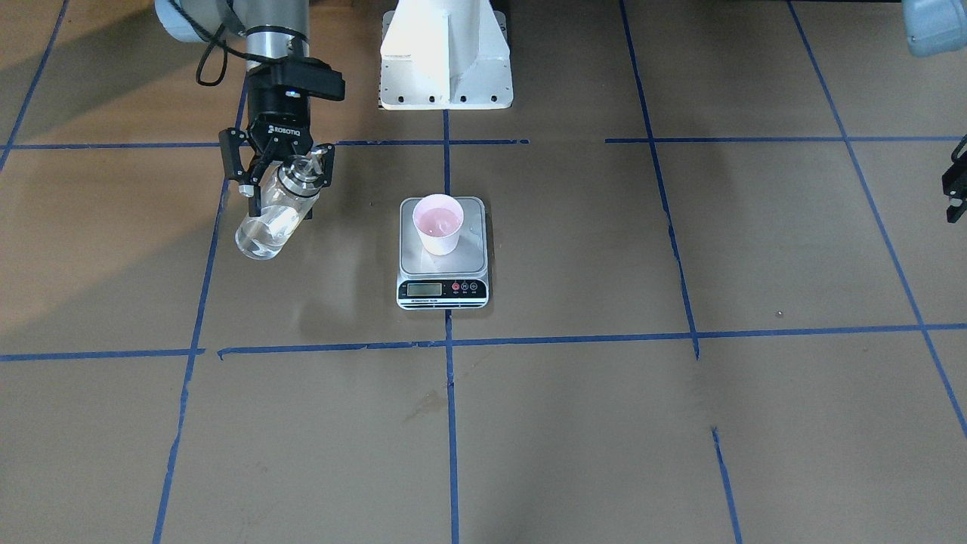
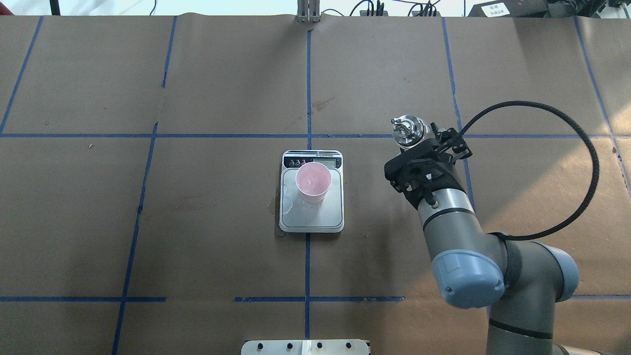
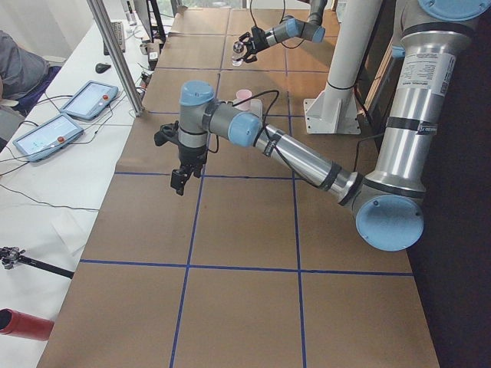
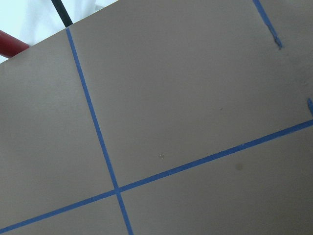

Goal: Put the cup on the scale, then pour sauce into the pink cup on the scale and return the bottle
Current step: 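Lift the bottle with the right gripper and move it toward the pink cup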

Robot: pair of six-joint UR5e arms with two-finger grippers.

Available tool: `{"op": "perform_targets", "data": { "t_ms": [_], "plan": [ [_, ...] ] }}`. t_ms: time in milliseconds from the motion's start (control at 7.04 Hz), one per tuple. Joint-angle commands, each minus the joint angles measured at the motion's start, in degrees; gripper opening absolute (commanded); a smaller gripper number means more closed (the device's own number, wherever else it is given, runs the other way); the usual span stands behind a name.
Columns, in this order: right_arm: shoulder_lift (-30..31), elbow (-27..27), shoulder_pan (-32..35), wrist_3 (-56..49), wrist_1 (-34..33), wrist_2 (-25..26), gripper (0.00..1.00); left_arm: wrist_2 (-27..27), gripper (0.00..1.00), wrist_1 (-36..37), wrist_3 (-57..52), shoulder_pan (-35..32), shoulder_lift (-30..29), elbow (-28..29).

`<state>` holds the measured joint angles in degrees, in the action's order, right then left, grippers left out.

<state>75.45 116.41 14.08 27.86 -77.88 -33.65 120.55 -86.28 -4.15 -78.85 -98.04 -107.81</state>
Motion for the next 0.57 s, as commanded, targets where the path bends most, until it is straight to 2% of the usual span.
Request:
{"op": "perform_targets", "data": {
  "t_ms": [0,142,426],
  "plan": [
    [-2.92,-1.61,-3.70,-12.09,-14.95,13.21,0.00,1.36,1.00,-5.64,-3.33,-1.31,1.97,3.83],
    [-3.72,-1.71,-3.79,-15.44,-22.85,16.13,0.00,1.36,1.00,-6.09,-4.02,-1.31,2.59,3.93],
    [-9.42,-4.24,-4.06,-18.72,-33.34,17.55,0.00,1.10,1.00,-6.09,-7.18,-1.31,2.77,4.01]
  ]
}}
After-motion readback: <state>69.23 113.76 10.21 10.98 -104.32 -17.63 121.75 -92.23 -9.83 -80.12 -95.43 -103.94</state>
